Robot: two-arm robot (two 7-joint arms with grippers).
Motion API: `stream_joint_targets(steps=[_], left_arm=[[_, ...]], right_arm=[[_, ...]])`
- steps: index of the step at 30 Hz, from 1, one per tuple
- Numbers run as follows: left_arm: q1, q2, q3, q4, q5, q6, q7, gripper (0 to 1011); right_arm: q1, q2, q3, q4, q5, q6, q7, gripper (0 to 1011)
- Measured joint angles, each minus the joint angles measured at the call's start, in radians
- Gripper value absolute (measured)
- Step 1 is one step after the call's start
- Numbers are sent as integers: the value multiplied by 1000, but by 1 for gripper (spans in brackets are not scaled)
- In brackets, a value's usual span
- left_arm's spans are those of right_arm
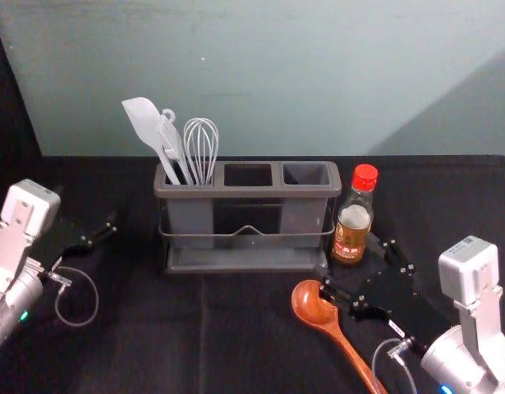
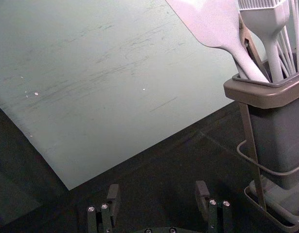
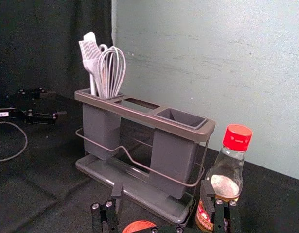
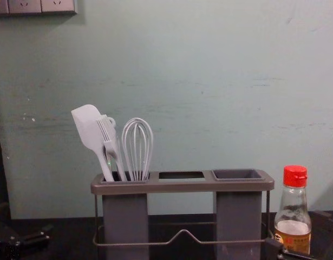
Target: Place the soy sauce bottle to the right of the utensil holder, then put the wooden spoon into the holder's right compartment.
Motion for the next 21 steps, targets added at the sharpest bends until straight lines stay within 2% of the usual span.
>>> stream_joint_targets(steps=[13, 17, 21], left_arm=[[0, 0, 0, 0, 0, 0, 0, 1011], [0, 0, 0, 0, 0, 0, 0, 1012], [0, 0, 0, 0, 0, 0, 0, 1011]], right_arm=[[1, 0, 0, 1, 1, 3, 3, 1003], [3, 0, -4, -9, -3, 76, 9, 1003], [-6, 0, -9, -61, -21, 224, -6, 1003]])
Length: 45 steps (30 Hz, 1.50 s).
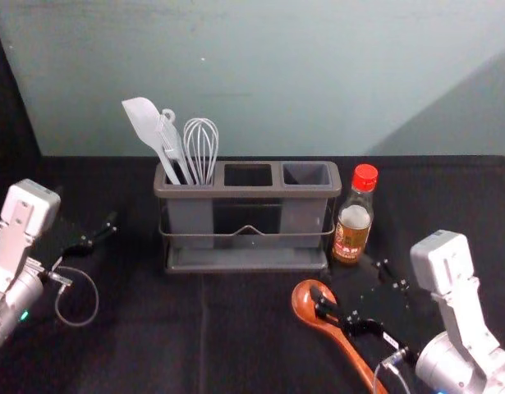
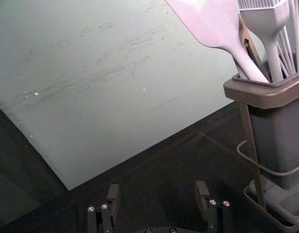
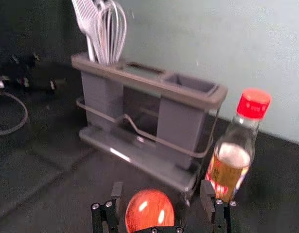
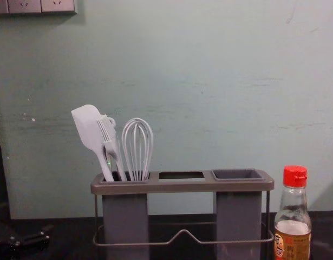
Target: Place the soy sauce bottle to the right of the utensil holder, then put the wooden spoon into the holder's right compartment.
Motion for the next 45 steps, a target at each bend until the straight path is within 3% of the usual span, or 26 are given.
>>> stream_joint_targets(steps=[2, 5, 8, 9, 11, 14, 18, 24, 31, 37, 45], left_arm=[[0, 0, 0, 0, 0, 0, 0, 1011], [0, 0, 0, 0, 0, 0, 0, 1011], [0, 0, 0, 0, 0, 0, 0, 1011], [0, 0, 0, 0, 0, 0, 0, 1011], [0, 0, 0, 0, 0, 0, 0, 1011], [0, 0, 0, 0, 0, 0, 0, 1012], [0, 0, 0, 0, 0, 0, 0, 1012], [0, 0, 0, 0, 0, 0, 0, 1011], [0, 0, 0, 0, 0, 0, 0, 1011], [0, 0, 0, 0, 0, 0, 0, 1011], [0, 0, 0, 0, 0, 0, 0, 1011]], right_arm=[[-5, -1, -2, -23, -10, 54, -10, 1003], [-10, -5, -9, -78, -36, 194, -26, 1003], [-4, -9, -16, -109, -53, 289, -33, 1003], [2, -16, -17, -126, -57, 354, -37, 1003], [13, -22, -19, -139, -62, 424, -38, 1003], [52, -39, -19, -150, -60, 572, -27, 1003], [91, -55, -28, -135, -68, 656, -23, 1003], [169, -66, -58, -75, -81, 728, 10, 1003], [254, -84, -86, 11, -85, 769, 62, 1002], [303, -112, -99, 70, -105, 793, 66, 1003], [327, -130, -111, 105, -129, 800, 66, 1002]])
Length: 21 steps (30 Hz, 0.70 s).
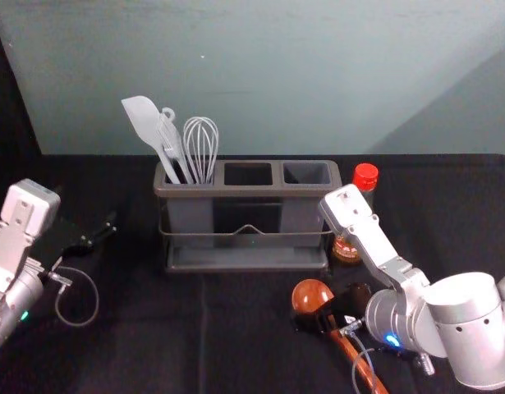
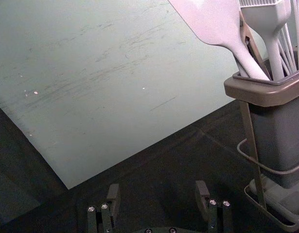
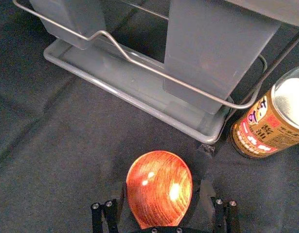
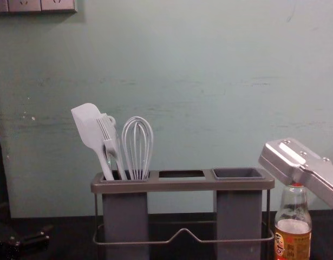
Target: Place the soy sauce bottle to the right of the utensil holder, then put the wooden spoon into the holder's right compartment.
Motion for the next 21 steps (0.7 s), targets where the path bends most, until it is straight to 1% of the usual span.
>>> stream_joint_targets(steps=[12, 21], left_arm=[[0, 0, 0, 0, 0, 0, 0, 1012], [0, 0, 0, 0, 0, 0, 0, 1011]], right_arm=[[24, -25, -10, 30, -36, 13, 13, 1003], [41, -36, -19, 46, -61, 24, 23, 1003]])
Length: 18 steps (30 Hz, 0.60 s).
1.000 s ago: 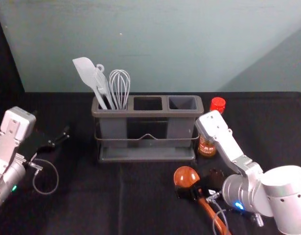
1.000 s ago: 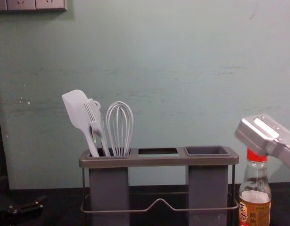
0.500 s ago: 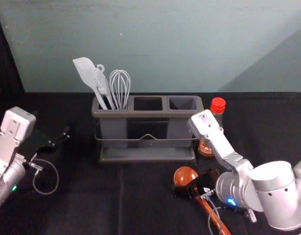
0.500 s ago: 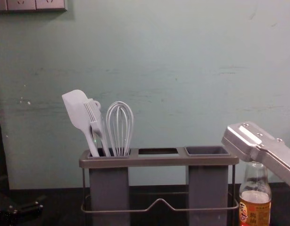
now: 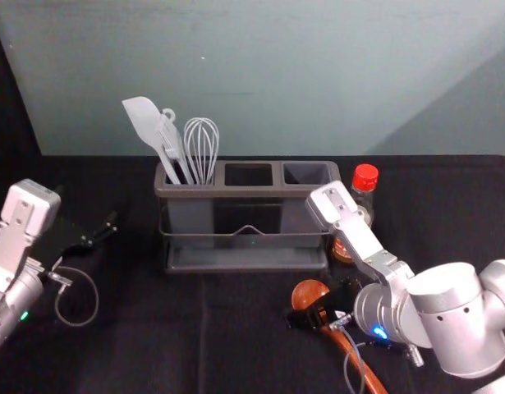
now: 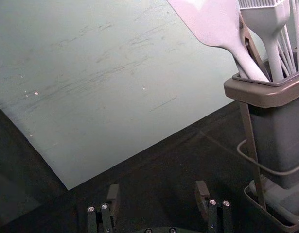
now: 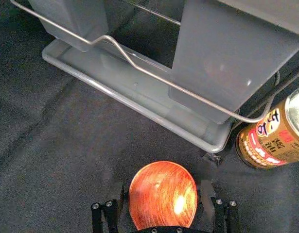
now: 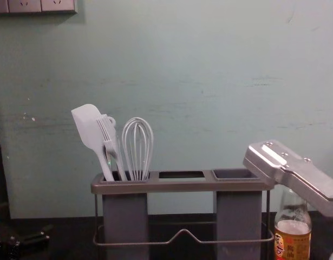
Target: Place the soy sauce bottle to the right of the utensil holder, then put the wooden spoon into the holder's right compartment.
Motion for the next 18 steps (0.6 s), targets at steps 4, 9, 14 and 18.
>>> stream_joint_targets(steps=[4, 9, 14, 18], left_arm=[[0, 0, 0, 0, 0, 0, 0, 1012], [0, 0, 0, 0, 0, 0, 0, 1012], [0, 0, 0, 0, 0, 0, 0, 1011], [0, 0, 0, 0, 0, 0, 0, 1011]], right_arm=[[8, -6, 1, 7, -7, 8, 6, 1003], [15, -12, 8, 17, -12, 14, 21, 1002], [19, -18, 16, 27, -14, 18, 33, 1002], [22, -23, 18, 35, -22, 19, 41, 1003]])
